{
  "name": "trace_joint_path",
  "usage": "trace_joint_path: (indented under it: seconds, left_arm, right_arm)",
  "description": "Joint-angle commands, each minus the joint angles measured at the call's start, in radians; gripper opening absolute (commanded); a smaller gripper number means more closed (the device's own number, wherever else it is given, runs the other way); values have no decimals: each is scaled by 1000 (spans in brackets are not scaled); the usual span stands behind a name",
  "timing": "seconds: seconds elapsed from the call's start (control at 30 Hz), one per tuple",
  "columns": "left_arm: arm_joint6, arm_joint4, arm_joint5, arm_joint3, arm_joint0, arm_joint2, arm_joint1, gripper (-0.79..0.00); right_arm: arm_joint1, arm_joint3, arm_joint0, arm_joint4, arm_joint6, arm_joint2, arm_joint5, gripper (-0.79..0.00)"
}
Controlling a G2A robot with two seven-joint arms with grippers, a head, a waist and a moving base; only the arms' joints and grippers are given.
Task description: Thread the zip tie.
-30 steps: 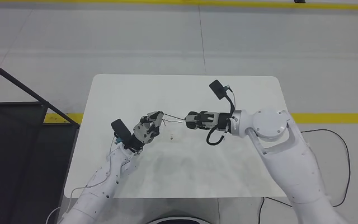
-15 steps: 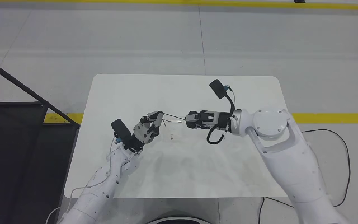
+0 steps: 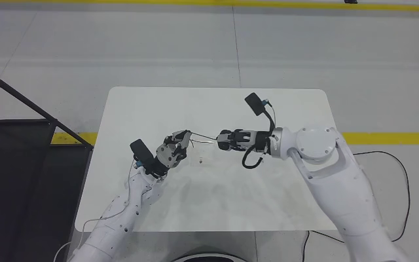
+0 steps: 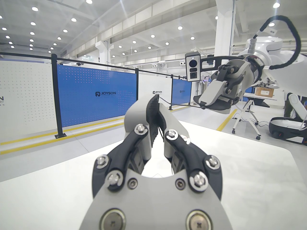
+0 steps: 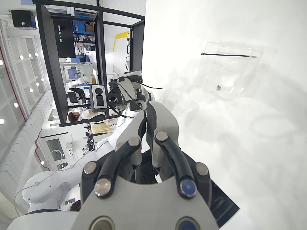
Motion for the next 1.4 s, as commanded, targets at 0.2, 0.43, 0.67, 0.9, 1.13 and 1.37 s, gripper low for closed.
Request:
trace_joint_path:
  seconds: [0.2, 0.43, 0.67, 0.9, 1.13, 1.37]
  left_arm:
    - [0, 0, 0, 0, 0, 0, 0, -785]
    - [0, 0, 0, 0, 0, 0, 0, -785]
    - [0, 0, 0, 0, 0, 0, 0, -785]
    - [0, 0, 0, 0, 0, 0, 0, -785]
    - [0, 0, 0, 0, 0, 0, 0, -785]
    - [0, 0, 0, 0, 0, 0, 0, -785]
  right_arm:
    - [-1, 10, 11, 13, -4, -12, 2, -785]
    - [-2, 17, 16, 41, -10, -12, -14, -785]
    - [-1, 20, 7, 79, -19, -1, -46, -785]
    - [-2, 27, -4, 129, -33, 13, -88, -785]
    - [-2, 30, -9, 149, -45, 14, -110, -785]
    - [-1, 30, -7, 146, -51, 9, -105, -785]
